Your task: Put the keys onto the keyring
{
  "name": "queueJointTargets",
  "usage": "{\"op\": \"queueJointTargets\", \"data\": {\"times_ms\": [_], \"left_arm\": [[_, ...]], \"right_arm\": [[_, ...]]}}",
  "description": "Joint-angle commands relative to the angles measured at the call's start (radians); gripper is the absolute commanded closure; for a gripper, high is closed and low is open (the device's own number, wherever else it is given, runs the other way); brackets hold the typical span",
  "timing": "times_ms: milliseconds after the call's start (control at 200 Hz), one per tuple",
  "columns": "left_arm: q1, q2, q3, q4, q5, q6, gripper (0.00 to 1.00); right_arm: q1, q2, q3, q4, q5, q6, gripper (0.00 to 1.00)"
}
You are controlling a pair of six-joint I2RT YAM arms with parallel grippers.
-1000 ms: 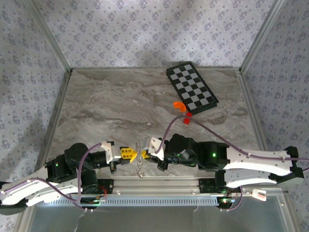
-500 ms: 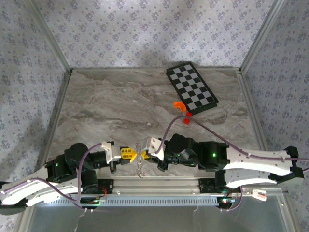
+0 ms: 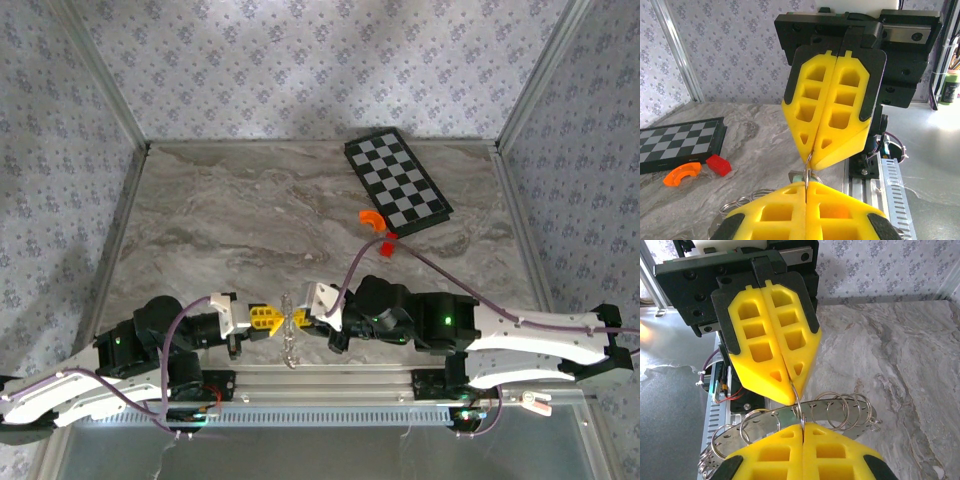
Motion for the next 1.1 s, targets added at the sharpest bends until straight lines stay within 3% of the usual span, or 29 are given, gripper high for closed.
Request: {"op": "queueJointTargets", "data": {"times_ms": [0,350,1094], "left_arm": [[-0.003,0.008,0.010,0.051,0.005,0.017,1.00],[-0.003,-0.017,0.006,0.052,0.002,0.016,1.00],[-0.003,-0.006,0.006,0.060,0.006,0.018,1.00]], "right_arm": [[-0.002,-0.012,0.010,0.019,-0.020,0.002,1.00],[-0.004,-0.022,0.000,-0.043,0.026,0.024,1.00],[-0.001,-0.002,0.009,-0.018,-0.010,0.011,1.00]]}}
